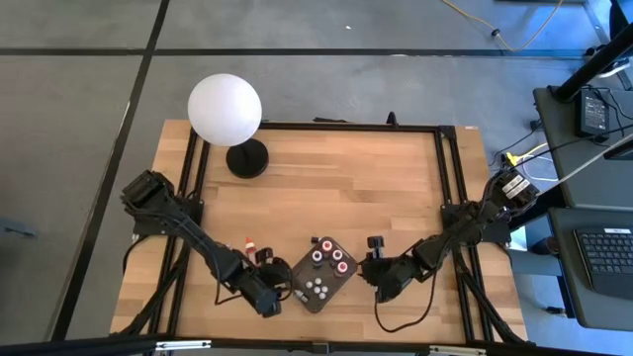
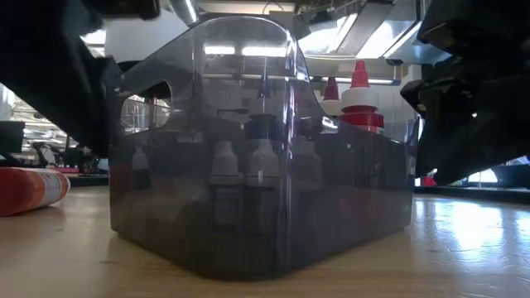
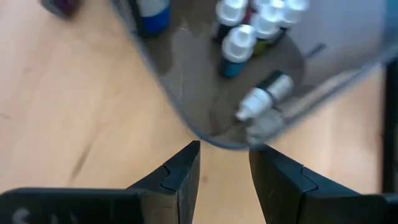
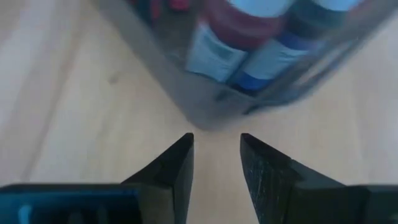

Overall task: Pick & Place food coloring
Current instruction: Adjust the black bin on the table

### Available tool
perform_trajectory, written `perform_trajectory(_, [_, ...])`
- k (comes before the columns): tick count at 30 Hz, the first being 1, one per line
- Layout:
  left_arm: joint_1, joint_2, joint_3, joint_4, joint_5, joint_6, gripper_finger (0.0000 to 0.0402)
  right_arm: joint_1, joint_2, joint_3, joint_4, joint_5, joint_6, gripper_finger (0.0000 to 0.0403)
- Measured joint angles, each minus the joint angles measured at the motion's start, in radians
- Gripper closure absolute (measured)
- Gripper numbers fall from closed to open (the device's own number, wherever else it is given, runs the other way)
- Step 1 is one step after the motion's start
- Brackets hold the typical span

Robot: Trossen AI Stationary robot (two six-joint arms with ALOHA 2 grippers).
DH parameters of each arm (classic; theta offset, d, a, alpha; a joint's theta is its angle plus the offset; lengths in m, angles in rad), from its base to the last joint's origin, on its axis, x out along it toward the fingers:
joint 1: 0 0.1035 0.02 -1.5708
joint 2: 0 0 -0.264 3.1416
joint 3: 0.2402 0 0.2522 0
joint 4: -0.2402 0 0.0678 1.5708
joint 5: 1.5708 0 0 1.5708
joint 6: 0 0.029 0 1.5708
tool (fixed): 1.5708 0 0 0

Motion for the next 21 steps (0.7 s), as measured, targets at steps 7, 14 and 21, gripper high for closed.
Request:
perform_trajectory(7, [0.055,0.0,0.0,-0.006,-0.023,0.078,0.0267,-0.006,0.0,0.0,0.009,-0.09,-0.002,0.0269])
perform_trajectory(14, [0.108,0.0,-0.001,-0.023,-0.036,0.122,0.0266,0.0,0.0,0.0,0.012,-0.156,0.078,0.0269])
perform_trajectory(21, [0.157,0.001,-0.001,0.001,-0.026,0.172,0.0269,0.009,0.0,0.0,0.021,-0.271,0.157,0.0269])
